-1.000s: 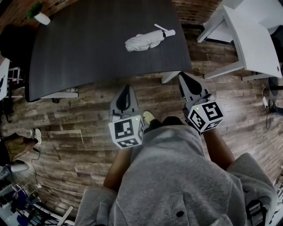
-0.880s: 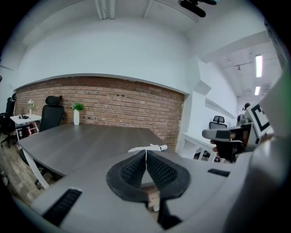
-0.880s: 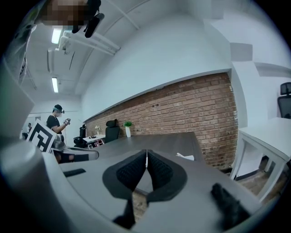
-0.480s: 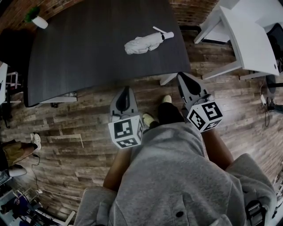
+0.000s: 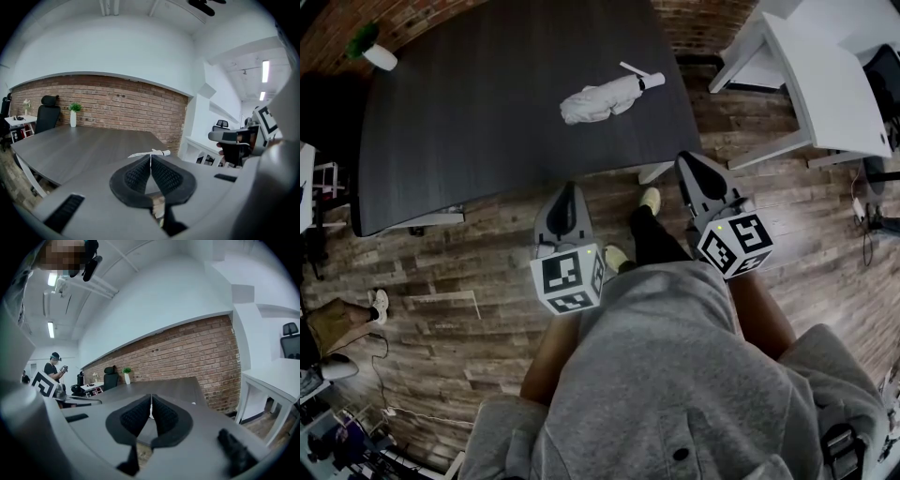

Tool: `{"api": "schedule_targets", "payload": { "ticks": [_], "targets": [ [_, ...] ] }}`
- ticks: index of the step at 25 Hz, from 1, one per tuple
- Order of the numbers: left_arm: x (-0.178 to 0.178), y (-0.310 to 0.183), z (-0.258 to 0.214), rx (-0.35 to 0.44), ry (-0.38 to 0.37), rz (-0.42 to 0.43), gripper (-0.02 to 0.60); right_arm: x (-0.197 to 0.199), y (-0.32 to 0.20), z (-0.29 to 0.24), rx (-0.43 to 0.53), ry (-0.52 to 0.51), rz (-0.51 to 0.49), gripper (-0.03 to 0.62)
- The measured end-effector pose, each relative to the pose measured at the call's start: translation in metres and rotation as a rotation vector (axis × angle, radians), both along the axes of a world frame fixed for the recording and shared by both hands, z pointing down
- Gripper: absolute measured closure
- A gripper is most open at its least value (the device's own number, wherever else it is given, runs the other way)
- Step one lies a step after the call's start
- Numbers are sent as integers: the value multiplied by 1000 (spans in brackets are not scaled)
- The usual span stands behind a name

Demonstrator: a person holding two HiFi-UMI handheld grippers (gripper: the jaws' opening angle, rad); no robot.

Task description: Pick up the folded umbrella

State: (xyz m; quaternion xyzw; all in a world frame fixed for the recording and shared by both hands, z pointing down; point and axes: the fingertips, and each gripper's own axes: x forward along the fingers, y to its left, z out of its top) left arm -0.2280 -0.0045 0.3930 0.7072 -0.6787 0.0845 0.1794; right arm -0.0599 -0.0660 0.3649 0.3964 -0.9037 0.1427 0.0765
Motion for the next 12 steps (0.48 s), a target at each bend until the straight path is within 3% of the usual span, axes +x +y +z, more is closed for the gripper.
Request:
{"api": "schedule_targets", "payload": {
  "ticks": [12],
  "targets": [
    [15, -56, 2, -12, -4, 34, 566, 22, -55, -4, 8, 5, 40, 569]
  ]
}}
